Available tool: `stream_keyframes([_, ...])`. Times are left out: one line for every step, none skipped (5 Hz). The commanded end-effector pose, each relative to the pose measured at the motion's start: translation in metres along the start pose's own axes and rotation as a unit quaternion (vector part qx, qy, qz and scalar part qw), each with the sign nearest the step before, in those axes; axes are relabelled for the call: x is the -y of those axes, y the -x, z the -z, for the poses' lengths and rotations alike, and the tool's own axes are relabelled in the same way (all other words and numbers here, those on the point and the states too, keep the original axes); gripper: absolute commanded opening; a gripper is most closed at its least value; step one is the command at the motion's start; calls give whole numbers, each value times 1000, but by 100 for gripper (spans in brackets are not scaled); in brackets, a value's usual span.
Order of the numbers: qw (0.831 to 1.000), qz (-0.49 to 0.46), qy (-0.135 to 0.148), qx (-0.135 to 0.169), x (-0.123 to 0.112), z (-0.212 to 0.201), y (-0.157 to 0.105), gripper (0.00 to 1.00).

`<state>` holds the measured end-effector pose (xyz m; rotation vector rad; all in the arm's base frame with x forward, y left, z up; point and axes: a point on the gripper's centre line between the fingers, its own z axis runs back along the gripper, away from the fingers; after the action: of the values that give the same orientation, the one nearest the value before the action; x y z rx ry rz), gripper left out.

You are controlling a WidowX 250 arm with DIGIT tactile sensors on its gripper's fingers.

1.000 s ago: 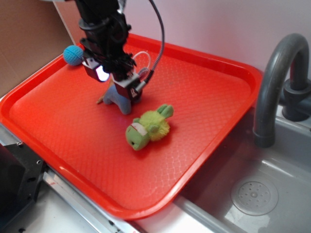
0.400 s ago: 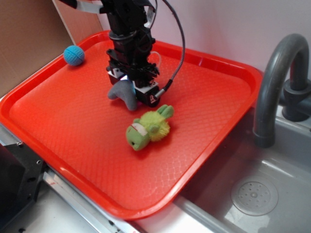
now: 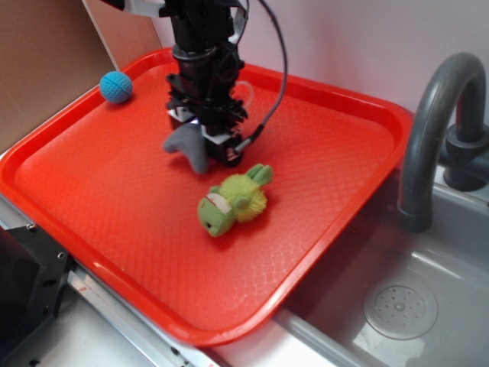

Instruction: Grab the gray animal.

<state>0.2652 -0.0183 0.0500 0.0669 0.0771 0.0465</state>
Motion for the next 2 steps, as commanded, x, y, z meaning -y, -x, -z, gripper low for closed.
stream_keyframes([995,-40,34,83,-16,-119,8,0])
stream_keyframes([990,-56,62,110,-20,-167,25,0])
